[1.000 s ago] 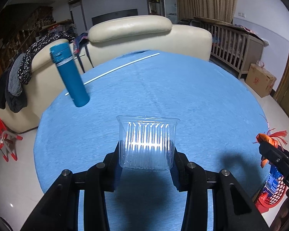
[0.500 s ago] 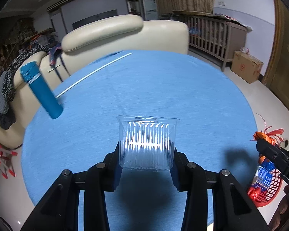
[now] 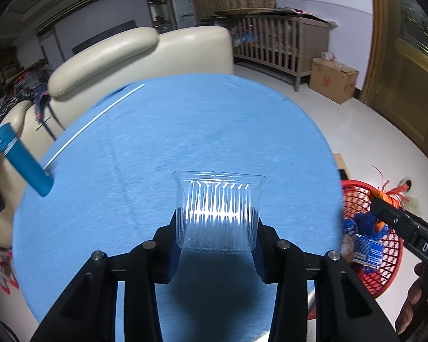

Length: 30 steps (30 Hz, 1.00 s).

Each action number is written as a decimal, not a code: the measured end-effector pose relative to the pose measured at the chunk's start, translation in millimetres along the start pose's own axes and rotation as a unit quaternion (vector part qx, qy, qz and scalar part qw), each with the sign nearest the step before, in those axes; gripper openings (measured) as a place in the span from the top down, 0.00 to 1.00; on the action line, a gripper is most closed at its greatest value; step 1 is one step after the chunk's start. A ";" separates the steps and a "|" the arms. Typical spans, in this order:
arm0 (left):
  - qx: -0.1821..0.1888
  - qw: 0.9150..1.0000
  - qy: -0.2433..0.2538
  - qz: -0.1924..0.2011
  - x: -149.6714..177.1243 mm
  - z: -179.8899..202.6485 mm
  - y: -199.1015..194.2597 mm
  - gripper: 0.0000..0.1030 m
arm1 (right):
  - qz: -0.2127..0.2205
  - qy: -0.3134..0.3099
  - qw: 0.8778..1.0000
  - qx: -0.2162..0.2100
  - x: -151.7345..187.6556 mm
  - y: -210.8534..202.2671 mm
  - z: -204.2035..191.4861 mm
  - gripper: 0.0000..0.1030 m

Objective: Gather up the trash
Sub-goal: 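Carry the orange bag with the right tool over the red basket while the left tool carries the clear box, then open the right tool to drop the orange bag into the red basket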

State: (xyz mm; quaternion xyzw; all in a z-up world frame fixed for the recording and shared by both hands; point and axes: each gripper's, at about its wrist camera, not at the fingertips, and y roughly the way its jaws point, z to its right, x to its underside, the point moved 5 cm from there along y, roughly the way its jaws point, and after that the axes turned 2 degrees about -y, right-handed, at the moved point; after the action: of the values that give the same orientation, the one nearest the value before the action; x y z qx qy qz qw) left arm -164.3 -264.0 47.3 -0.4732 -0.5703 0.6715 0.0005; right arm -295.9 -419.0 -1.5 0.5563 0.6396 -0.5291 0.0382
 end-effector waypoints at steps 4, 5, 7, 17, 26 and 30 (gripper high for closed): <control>0.016 1.000 0.014 -0.001 -1.0 19.1 2.3 0.57 | 0.007 0.014 1.000 0.023 -2.8 -15.0 30.4 0.32; 0.022 1.000 0.018 -0.002 -1.2 25.4 3.0 0.57 | 0.010 0.017 0.999 0.032 -2.6 -21.2 40.8 0.32; 0.028 0.999 0.025 -0.002 -0.8 35.3 3.3 0.57 | 0.011 0.022 0.999 0.045 -2.0 -30.5 56.2 0.32; 0.068 0.996 0.066 -0.004 1.3 86.4 4.0 0.57 | -0.014 0.031 0.996 0.085 19.6 -53.9 107.1 0.32; 0.084 0.993 0.086 -0.010 6.1 108.2 7.9 0.57 | -0.050 0.004 0.996 0.074 39.0 -36.0 95.5 0.32; 0.087 0.993 0.085 -0.015 7.7 109.9 12.2 0.57 | -0.066 0.003 0.995 0.074 48.6 -27.6 97.3 0.32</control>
State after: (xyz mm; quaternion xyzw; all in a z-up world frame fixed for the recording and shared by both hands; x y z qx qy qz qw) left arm -231.9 -348.3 22.3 -0.5181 -0.5149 0.6756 0.0998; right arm -387.5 -451.4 -57.5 0.5159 0.6343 -0.5744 -0.0402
